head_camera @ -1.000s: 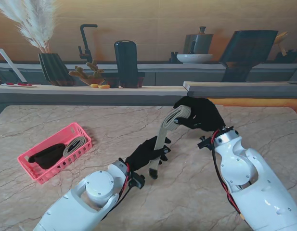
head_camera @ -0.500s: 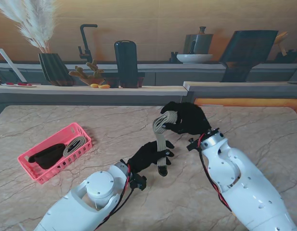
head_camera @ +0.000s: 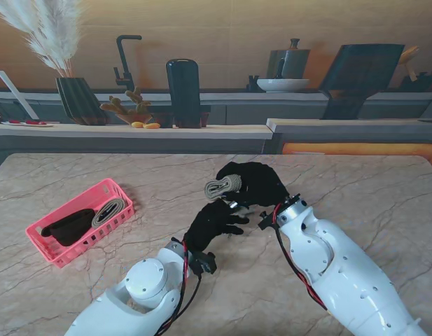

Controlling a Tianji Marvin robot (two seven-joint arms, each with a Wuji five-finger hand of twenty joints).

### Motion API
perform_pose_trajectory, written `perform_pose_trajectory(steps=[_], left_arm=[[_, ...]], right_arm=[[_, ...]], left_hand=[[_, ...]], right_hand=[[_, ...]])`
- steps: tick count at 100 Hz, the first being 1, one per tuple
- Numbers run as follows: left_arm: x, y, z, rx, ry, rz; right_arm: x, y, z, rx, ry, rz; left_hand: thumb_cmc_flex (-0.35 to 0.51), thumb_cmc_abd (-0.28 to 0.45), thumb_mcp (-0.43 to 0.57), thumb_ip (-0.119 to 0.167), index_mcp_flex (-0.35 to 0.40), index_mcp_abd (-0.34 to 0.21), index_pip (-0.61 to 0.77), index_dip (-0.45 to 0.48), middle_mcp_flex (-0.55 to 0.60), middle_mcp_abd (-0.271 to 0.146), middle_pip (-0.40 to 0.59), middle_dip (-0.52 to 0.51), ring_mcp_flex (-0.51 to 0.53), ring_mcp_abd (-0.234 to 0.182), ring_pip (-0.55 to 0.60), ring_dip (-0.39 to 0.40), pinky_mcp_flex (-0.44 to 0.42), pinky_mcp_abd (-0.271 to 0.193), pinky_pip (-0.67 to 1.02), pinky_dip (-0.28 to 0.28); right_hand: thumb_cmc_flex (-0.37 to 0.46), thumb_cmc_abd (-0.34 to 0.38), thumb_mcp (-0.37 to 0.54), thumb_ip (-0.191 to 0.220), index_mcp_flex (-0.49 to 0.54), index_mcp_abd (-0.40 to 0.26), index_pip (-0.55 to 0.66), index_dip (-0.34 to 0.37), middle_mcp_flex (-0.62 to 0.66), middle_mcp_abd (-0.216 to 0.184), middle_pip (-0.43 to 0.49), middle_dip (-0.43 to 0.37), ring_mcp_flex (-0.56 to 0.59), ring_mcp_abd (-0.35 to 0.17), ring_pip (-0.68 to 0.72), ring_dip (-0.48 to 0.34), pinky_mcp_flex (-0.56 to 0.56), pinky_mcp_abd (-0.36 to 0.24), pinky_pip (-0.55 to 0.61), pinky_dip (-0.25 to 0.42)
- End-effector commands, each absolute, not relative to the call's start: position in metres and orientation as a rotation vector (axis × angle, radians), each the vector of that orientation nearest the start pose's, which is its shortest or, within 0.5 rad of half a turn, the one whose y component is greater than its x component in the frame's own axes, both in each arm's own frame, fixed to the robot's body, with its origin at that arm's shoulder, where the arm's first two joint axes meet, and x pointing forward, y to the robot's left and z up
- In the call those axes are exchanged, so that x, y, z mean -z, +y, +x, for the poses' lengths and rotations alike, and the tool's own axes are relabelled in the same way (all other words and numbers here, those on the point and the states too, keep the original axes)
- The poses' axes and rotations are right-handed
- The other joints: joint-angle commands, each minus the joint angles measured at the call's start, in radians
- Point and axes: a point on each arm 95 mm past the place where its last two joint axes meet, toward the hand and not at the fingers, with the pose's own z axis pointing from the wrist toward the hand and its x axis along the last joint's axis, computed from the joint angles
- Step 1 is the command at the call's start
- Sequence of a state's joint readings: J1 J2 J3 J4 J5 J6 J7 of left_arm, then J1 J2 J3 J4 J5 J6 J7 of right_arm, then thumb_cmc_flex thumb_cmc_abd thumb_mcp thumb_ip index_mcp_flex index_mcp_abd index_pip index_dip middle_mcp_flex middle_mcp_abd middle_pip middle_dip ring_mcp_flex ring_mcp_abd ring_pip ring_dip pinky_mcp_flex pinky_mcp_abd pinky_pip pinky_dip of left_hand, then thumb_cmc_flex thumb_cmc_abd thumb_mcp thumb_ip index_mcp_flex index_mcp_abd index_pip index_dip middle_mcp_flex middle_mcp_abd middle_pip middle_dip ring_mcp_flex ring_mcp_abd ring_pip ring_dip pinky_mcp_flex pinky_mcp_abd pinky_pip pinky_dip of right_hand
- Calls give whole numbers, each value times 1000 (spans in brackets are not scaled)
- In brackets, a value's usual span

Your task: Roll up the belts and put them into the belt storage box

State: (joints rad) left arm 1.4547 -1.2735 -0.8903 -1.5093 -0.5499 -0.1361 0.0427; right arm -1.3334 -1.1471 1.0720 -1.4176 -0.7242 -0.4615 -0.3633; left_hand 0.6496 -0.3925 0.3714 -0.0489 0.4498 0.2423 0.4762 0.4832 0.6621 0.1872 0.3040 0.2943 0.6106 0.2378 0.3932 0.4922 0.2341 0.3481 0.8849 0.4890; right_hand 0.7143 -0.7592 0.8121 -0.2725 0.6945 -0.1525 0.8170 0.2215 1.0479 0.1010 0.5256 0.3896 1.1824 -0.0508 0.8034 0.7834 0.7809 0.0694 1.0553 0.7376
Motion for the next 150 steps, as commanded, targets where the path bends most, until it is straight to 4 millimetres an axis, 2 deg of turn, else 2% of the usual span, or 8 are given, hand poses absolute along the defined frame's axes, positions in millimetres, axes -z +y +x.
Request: perform_pose_trajectory(steps=[1,18,62,94,107,126,138,150], left_arm=[[332,-157,380,-1744,-263,1870],[331,-155,381,-1767,-225,1855],[321,-156,380,-1806,-37,1894],[318,-153,381,-1828,10,1935],[316,-153,381,-1854,17,1946],[315,-152,380,-1847,-12,1955],[315,-150,380,-1827,-24,1960],[315,-148,383,-1840,-60,1993]], right_arm=[[287,57,432,-2235,1287,973],[297,60,430,-2232,1330,992],[317,71,421,-2232,1434,937],[316,66,411,-2211,1483,880],[313,64,407,-2212,1485,863],[310,63,405,-2210,1476,847],[307,60,403,-2201,1453,834],[301,53,397,-2190,1396,812]], left_hand=[[-112,-76,54,-27,-98,-156,-55,-18,-52,-32,-28,-15,-27,-42,-33,-21,-17,29,-28,13],[-217,-104,73,-56,-154,-168,-97,-34,-128,-37,-51,-18,-82,-53,-85,-40,-43,39,-77,8],[-223,-88,102,-63,-203,-184,-75,-24,-181,-50,-31,-1,-115,-71,-90,-37,-58,10,-97,12],[-169,-78,128,-50,-195,-177,-19,0,-139,-55,18,36,-76,-71,-35,-9,-34,-10,-50,33],[-20,-53,161,-36,-179,-177,47,27,-85,-69,70,67,-19,-82,26,18,11,-35,13,47],[328,118,183,-5,-134,-176,167,58,33,-69,140,153,123,-73,193,96,147,-97,155,84],[621,226,-60,-30,-136,-182,217,67,83,-65,88,262,140,-65,248,146,164,-98,176,103],[641,272,-45,-21,-144,-180,240,77,73,-47,105,277,146,-54,286,174,169,-96,203,123]], right_hand=[[94,140,119,69,135,-145,239,33,46,-55,71,8,21,-40,15,11,5,-33,29,14],[95,142,112,71,132,-141,234,23,43,-57,70,1,13,-33,8,5,-3,-27,23,11],[85,134,80,82,125,-143,229,-3,60,-70,53,-27,3,-17,-13,-13,-17,-13,10,2],[-44,-59,91,85,73,-59,181,4,-32,-39,112,-23,-29,-12,-26,-19,-41,-4,-3,-6],[-60,-52,83,89,70,-31,129,43,-59,-24,123,-27,-45,-10,-28,-19,-52,-2,-11,-5],[-94,-23,80,95,51,-19,97,50,-92,-19,119,-28,-71,-9,-34,-21,-68,0,-20,-6],[-142,6,79,121,21,-40,16,130,-141,-32,104,-28,-121,2,-36,-24,-107,13,-39,5],[-189,37,77,157,-13,-60,-32,175,-188,-42,82,-28,-164,12,-32,-24,-141,23,-49,20]])
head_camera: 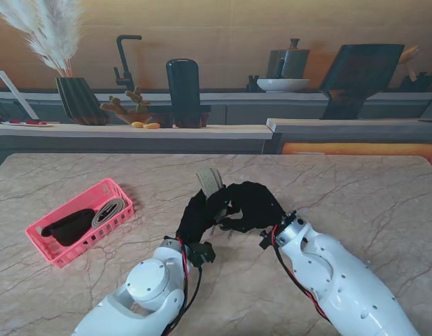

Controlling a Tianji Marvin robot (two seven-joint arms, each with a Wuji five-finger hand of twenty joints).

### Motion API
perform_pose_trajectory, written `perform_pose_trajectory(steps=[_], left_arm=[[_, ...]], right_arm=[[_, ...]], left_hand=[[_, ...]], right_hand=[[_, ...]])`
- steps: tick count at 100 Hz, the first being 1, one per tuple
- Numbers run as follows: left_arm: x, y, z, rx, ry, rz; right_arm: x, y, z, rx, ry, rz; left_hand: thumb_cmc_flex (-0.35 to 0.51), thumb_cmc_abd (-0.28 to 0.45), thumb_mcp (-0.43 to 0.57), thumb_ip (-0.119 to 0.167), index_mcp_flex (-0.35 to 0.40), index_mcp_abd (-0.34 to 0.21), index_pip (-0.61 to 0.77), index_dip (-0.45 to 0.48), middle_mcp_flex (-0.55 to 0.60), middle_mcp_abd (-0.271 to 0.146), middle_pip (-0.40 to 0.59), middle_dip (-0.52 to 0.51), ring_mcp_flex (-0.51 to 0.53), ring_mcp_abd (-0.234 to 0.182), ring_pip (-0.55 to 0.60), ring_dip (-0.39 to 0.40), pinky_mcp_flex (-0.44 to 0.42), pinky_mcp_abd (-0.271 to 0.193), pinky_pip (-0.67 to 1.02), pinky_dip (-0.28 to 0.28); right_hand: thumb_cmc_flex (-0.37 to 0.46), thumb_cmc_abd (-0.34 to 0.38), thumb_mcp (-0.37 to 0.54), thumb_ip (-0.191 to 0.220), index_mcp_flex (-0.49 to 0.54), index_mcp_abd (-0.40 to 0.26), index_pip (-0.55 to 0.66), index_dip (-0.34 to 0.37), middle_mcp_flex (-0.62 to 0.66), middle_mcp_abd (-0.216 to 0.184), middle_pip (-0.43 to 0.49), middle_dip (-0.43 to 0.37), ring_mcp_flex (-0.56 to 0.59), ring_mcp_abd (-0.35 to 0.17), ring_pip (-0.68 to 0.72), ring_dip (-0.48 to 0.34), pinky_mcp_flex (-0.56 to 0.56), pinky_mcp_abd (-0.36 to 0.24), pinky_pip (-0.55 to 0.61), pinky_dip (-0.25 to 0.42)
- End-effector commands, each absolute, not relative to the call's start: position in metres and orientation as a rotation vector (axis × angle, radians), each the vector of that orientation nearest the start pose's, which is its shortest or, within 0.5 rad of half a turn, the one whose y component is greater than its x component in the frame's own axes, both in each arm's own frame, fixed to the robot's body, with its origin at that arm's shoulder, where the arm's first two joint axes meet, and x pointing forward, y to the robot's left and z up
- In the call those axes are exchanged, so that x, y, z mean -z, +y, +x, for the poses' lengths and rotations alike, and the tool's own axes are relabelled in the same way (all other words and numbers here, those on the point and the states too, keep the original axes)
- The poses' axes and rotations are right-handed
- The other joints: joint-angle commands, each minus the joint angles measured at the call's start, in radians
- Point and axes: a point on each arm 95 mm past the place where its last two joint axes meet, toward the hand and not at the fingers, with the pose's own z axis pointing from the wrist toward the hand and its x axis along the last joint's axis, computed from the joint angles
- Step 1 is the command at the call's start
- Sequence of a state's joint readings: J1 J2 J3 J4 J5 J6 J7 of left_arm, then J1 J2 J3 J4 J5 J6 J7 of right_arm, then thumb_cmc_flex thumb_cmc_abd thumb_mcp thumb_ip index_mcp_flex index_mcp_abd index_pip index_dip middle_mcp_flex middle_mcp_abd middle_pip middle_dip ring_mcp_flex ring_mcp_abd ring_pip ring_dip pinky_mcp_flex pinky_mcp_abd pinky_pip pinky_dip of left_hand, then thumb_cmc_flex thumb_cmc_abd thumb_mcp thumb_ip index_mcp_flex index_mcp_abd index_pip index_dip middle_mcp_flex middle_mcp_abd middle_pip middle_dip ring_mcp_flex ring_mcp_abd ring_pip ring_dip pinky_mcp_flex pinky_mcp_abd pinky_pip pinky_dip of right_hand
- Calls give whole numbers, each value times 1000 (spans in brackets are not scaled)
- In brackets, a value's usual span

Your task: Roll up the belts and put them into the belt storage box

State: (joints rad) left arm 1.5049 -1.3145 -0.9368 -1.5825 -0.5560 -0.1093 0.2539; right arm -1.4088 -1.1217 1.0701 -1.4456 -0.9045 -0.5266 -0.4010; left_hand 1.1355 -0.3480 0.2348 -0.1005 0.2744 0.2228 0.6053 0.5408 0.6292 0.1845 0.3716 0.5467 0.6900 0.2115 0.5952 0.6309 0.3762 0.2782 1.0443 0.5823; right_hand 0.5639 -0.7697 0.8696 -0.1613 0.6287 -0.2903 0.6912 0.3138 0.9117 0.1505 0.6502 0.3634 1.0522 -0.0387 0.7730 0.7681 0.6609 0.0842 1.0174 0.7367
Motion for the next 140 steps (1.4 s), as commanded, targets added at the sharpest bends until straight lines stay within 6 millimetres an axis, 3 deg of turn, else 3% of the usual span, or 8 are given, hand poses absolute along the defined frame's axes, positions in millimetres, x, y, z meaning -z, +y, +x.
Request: perform_pose_trajectory(steps=[1,30,54,82,105,114,130,140], left_arm=[[315,-147,383,2418,89,-2618],[309,-121,397,2325,324,-2477],[283,-68,400,2151,759,-2251],[255,8,397,1862,994,-1847],[255,69,389,1542,1064,-1602],[261,85,385,1441,1057,-1558],[276,108,380,1283,1084,-1478],[282,118,379,1211,1097,-1455]], right_arm=[[300,52,397,-2190,1388,810],[277,29,375,-2215,1119,760],[276,24,373,-2208,1010,757],[289,23,386,-2172,1024,853],[297,20,392,-2140,1026,905],[299,19,393,-2129,1028,915],[302,19,395,-2119,1035,940],[304,20,397,-2113,1045,959]], left_hand=[[155,229,92,30,31,-160,112,20,105,-42,39,25,67,-26,87,37,28,-26,46,31],[155,215,98,23,39,-172,184,91,134,-45,117,219,82,-20,189,144,24,1,123,117],[155,192,-16,40,55,-159,179,101,179,-39,138,389,104,4,279,225,12,43,204,193],[106,188,-131,59,174,-153,221,177,227,-5,221,290,154,59,323,232,28,98,279,216],[91,225,-223,51,332,-154,204,183,119,7,58,-21,-92,97,38,97,-159,57,127,122],[103,190,-216,45,385,-133,195,176,17,1,-22,-87,-266,50,-129,-29,-286,-12,-50,30],[85,124,-174,31,468,-127,160,119,-134,-29,-122,-208,-499,-74,-351,-248,-424,-163,-652,-304],[13,74,-55,4,503,-138,140,70,-165,-49,-141,-264,-553,-107,-404,-309,-431,-192,-966,-332]], right_hand=[[-42,50,20,48,50,79,91,85,-56,-91,-45,-2,-36,0,-2,-10,-24,8,-12,21],[-118,125,-17,90,-109,98,-8,138,-236,-65,-101,-11,-149,3,-33,-26,-107,-4,-47,27],[-128,158,-26,98,-104,97,-12,164,-240,-65,-87,-6,-160,1,-27,-33,-115,-6,-52,31],[-126,197,-54,100,-56,93,-2,187,-229,-60,-91,-8,-163,10,-26,-35,-123,3,-50,37],[-117,222,-81,104,-42,87,-5,199,-226,-58,-97,-7,-168,15,-27,-35,-129,8,-51,41],[-115,230,-90,106,-39,84,-7,203,-225,-57,-100,-7,-169,16,-28,-35,-131,9,-52,42],[-112,251,-105,108,-31,82,-9,208,-220,-55,-100,-5,-170,21,-28,-34,-135,11,-53,44],[-99,261,-128,100,-29,77,-10,203,-217,-52,-101,-3,-173,23,-28,-33,-137,14,-52,47]])
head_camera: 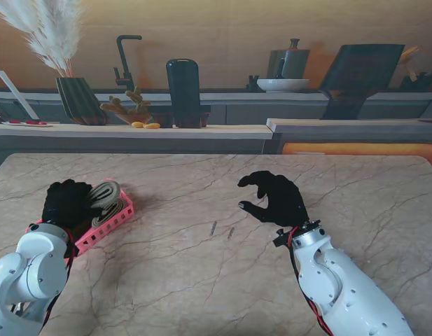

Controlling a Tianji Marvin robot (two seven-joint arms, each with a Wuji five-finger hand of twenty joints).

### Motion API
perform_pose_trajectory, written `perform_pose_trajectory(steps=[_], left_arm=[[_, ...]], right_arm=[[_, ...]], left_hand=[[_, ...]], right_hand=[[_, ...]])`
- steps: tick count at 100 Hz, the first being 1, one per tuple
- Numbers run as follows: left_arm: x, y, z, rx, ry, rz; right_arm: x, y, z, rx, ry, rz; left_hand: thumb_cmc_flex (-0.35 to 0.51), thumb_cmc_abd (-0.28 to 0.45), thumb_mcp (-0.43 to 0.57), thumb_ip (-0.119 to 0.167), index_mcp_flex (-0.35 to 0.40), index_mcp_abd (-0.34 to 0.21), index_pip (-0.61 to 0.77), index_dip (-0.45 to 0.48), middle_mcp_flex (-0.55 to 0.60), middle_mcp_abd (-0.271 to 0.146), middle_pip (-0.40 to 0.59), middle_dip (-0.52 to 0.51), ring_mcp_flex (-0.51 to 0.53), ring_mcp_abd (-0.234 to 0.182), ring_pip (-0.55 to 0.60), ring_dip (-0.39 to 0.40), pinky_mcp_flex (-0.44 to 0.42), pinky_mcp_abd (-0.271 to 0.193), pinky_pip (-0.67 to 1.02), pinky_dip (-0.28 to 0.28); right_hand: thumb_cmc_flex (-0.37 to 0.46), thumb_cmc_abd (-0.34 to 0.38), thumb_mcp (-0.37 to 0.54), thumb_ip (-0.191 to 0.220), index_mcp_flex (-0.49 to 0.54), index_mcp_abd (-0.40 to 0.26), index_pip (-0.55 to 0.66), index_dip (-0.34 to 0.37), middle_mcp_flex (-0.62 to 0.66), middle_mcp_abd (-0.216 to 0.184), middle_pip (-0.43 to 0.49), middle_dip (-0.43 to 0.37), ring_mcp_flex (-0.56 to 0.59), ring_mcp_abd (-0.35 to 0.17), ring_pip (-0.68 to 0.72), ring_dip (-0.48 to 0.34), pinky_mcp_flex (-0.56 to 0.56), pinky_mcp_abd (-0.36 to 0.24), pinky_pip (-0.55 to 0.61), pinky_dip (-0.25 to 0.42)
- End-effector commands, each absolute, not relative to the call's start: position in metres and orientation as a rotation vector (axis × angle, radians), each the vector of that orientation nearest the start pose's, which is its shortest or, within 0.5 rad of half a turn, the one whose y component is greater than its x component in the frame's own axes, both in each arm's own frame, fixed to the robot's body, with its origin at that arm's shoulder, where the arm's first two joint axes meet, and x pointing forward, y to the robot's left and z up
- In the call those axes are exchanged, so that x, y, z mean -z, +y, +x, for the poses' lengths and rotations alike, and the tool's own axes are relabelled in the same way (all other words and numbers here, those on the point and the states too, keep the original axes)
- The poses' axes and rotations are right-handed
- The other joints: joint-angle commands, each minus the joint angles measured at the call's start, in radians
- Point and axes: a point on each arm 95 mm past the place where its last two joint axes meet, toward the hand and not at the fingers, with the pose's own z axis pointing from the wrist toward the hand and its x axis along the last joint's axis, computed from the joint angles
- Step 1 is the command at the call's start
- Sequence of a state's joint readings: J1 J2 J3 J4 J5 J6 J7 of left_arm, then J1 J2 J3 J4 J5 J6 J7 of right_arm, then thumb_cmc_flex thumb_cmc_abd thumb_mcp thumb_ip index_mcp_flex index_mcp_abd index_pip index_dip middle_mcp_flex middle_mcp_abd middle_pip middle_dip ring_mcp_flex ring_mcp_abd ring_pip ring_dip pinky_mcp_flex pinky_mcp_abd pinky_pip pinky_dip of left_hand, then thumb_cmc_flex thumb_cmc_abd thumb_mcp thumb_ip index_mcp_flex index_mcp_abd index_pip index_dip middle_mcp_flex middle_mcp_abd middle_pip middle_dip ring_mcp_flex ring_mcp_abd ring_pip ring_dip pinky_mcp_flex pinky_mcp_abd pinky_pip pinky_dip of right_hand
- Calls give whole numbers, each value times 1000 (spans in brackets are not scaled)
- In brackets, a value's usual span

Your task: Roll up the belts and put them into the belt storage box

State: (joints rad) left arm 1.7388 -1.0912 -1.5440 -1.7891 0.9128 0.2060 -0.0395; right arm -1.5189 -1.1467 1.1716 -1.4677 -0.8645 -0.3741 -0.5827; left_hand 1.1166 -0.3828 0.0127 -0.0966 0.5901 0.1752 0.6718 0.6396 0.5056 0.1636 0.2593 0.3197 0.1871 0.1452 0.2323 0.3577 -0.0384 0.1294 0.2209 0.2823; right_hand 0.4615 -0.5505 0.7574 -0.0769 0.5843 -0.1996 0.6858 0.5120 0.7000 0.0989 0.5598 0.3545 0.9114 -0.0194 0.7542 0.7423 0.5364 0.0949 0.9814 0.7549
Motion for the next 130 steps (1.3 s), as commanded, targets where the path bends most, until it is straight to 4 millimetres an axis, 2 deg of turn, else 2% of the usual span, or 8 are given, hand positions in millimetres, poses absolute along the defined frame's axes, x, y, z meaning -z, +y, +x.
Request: perform_pose_trajectory(steps=[1,12,20,48,55,69,81,130], left_arm=[[283,119,379,1205,1098,-1455],[291,126,382,1148,1098,-1456],[297,130,384,1102,1109,-1468],[316,138,401,1069,1005,-1514],[318,138,405,1063,1009,-1511],[323,140,412,1022,1041,-1499],[329,141,417,992,1065,-1501],[336,145,424,857,1154,-1531]], right_arm=[[304,20,397,-2112,1046,961],[307,20,398,-2102,1054,980],[309,20,399,-2097,1056,996],[313,21,403,-2083,1072,1040],[313,21,404,-2081,1072,1048],[314,22,405,-2082,1073,1062],[315,22,405,-2078,1079,1068],[318,21,407,-2071,1076,1084]], left_hand=[[32,108,167,1,189,-91,71,-32,-45,-28,-29,-40,-54,-43,-43,-38,-14,-45,-156,-30],[31,94,169,-3,214,-90,54,-63,-47,-28,-30,-48,-67,-50,-54,-46,-15,-53,-189,-39],[23,103,167,-4,208,-94,54,-63,-48,-65,-23,-47,-71,-53,-56,-47,-9,-56,-197,-46],[-2,122,142,10,215,-86,68,-87,-61,-70,-4,-39,-80,-50,-46,-39,-6,-50,-200,-48],[-10,113,165,31,214,-91,74,-100,-64,-76,4,-37,-78,-49,-40,-34,-8,-42,-192,-38],[-24,110,169,20,210,-113,70,-113,-73,-80,4,-37,-81,-50,-41,-33,-10,-32,-190,-33],[-49,149,130,19,164,-169,47,-111,-127,-108,-7,-45,-103,-75,-70,-46,-5,-34,-219,-64],[-61,220,-28,34,58,-247,-106,-118,-243,-176,-32,-70,-131,-104,-145,-52,-5,-41,-219,-86]], right_hand=[[4,43,-17,15,16,-13,-5,4,-5,-1,-10,6,-32,4,-9,-7,-13,4,-16,29],[18,52,-36,5,18,-18,6,-12,1,-2,-10,7,-29,5,-9,-7,-14,5,-14,30],[24,56,-43,1,21,-20,13,-19,6,1,-8,8,-29,7,-9,-6,-13,6,-13,31],[40,71,-69,-8,29,-24,41,-44,22,1,-4,11,-26,13,-7,-5,-15,12,-9,33],[43,76,-74,-8,29,-23,47,-50,23,3,-4,11,-25,14,-6,-4,-16,14,-8,34],[47,85,-84,-7,29,-23,57,-61,28,4,-2,12,-24,16,-5,-3,-14,14,-5,35],[51,67,-86,-4,32,-22,64,-68,30,4,0,13,-23,15,-3,-2,-14,15,-3,36],[45,66,-73,-7,32,-22,74,-77,35,2,4,16,-18,13,2,0,-10,11,4,36]])
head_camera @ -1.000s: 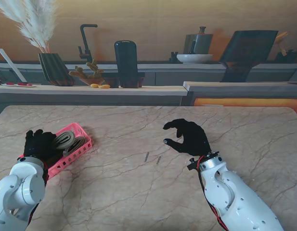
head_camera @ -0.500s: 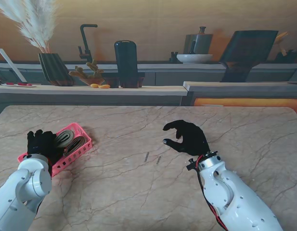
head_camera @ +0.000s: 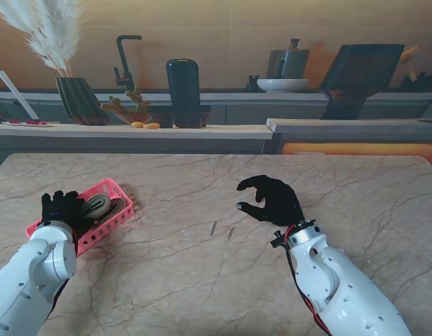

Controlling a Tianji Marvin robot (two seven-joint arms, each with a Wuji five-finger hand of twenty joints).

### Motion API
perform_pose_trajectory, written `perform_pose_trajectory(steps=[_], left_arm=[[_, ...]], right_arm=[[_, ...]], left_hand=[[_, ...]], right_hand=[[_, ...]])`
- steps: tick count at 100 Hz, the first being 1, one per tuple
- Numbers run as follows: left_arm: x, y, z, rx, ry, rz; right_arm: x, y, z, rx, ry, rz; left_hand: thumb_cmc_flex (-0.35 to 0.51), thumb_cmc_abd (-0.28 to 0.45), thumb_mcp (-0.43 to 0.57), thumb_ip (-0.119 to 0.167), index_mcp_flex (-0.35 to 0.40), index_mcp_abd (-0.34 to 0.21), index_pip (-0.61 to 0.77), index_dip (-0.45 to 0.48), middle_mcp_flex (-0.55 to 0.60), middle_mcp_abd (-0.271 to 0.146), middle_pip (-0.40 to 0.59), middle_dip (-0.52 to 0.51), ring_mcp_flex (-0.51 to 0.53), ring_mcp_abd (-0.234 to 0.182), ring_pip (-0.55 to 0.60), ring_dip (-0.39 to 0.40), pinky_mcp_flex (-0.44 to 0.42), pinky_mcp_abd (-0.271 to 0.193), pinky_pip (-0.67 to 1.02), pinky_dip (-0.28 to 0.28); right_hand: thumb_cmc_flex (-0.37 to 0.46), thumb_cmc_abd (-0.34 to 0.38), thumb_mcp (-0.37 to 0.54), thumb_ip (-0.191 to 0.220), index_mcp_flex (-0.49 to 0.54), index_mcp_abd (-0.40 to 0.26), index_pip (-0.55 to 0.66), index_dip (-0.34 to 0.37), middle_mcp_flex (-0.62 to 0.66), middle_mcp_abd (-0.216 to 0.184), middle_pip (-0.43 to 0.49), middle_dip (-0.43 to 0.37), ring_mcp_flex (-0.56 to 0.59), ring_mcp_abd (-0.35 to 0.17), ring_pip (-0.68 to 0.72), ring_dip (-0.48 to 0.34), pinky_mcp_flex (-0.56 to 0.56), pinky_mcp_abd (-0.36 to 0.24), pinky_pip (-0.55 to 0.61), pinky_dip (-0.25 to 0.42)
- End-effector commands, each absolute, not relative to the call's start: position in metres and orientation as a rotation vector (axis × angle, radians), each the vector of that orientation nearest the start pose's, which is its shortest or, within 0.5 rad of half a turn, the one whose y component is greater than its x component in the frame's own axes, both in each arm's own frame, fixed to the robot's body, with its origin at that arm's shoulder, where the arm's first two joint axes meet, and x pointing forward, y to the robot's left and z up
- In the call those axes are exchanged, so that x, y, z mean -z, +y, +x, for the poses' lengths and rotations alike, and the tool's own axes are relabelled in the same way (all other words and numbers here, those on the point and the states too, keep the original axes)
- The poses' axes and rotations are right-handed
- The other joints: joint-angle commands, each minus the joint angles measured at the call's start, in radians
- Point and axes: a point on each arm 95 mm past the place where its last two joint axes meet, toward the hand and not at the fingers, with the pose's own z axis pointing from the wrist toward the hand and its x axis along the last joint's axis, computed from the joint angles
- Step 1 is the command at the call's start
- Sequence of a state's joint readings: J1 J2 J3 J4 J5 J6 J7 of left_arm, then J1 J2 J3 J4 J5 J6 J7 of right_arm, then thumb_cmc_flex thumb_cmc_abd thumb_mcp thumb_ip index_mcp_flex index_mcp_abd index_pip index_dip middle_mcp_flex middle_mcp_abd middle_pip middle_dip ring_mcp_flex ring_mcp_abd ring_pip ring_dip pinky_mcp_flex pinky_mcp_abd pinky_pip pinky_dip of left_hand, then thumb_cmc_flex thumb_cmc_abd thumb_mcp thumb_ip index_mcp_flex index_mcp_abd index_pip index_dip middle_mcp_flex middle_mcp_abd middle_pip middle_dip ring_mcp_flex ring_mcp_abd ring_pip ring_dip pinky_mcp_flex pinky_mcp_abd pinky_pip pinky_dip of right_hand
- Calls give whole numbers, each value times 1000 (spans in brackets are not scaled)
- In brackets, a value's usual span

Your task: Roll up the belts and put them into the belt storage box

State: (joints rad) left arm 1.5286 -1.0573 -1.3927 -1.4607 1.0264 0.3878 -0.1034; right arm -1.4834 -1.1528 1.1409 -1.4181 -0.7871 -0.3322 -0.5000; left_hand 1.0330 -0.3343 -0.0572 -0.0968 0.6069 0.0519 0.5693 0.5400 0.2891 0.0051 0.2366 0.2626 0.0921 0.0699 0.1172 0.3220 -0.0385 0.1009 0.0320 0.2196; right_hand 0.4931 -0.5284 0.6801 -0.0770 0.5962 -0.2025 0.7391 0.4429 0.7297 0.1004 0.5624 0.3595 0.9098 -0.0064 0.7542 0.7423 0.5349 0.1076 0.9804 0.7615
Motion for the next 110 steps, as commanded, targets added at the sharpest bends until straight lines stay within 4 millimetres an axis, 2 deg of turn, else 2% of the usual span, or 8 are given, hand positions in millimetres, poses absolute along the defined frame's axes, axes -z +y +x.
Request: perform_pose_trajectory(steps=[1,7,14,18,26,64,81,110], left_arm=[[336,145,424,855,1154,-1531],[337,146,423,841,1165,-1536],[338,147,421,815,1192,-1549],[338,148,420,800,1206,-1552],[339,148,419,787,1220,-1546],[330,145,418,843,1275,-1434],[324,144,420,841,1301,-1400],[322,147,423,767,1342,-1409]], right_arm=[[318,21,407,-2071,1076,1084],[318,20,408,-2070,1076,1084],[318,20,408,-2069,1074,1084],[318,20,408,-2069,1072,1084],[318,20,408,-2069,1068,1086],[318,20,408,-2071,1051,1087],[318,20,408,-2073,1048,1089],[319,20,409,-2072,1049,1095]], left_hand=[[19,173,40,34,40,-127,-9,-19,-28,-17,-8,-13,-36,-29,-31,-16,-4,-13,-30,-24],[-30,189,28,36,20,-119,-50,-26,-49,-16,-15,-19,-40,-29,-43,-21,-4,-12,-31,-26],[-151,233,30,54,-22,-89,-134,-25,-86,-1,-28,-31,-46,-26,-66,-30,-4,-6,-34,-35],[-202,221,31,64,-71,-63,-177,-51,-103,38,-59,-48,-50,-18,-75,-33,-5,1,-34,-39],[-257,175,33,71,-143,-38,-216,-72,-125,57,-105,-64,-56,-3,-83,-36,-7,14,-29,-34],[-272,31,61,80,-230,-6,-231,-85,-146,94,-157,-44,-54,43,-73,-32,-19,64,2,15],[-290,27,66,79,-246,33,-256,-108,-155,104,-179,-53,-55,52,-71,-36,-24,73,10,36],[-402,79,48,79,-239,82,-339,-188,-173,118,-210,-48,-64,59,-90,-50,-25,81,2,53]], right_hand=[[13,44,4,-7,20,-19,20,-8,5,1,1,11,-16,0,2,0,-8,-2,5,30],[14,45,4,-7,19,-17,21,-9,5,0,2,11,-17,0,3,1,-8,-2,5,30],[15,45,5,-6,19,-18,21,-10,4,1,2,11,-16,1,4,1,-6,-3,6,30],[15,46,5,-7,19,-18,22,-10,6,2,3,11,-15,1,6,2,-6,-4,7,30],[15,48,4,-7,18,-17,24,-11,6,1,4,12,-15,-1,8,3,-6,-4,8,30],[24,55,-1,-6,15,-18,36,-17,9,0,12,13,-12,-3,19,6,-1,-7,14,31],[30,55,-2,-7,15,-17,44,-20,11,-2,16,13,-9,-4,23,6,0,-9,16,30],[39,51,-1,-9,18,-20,59,-28,13,-3,19,13,-7,-5,26,6,3,-10,19,29]])
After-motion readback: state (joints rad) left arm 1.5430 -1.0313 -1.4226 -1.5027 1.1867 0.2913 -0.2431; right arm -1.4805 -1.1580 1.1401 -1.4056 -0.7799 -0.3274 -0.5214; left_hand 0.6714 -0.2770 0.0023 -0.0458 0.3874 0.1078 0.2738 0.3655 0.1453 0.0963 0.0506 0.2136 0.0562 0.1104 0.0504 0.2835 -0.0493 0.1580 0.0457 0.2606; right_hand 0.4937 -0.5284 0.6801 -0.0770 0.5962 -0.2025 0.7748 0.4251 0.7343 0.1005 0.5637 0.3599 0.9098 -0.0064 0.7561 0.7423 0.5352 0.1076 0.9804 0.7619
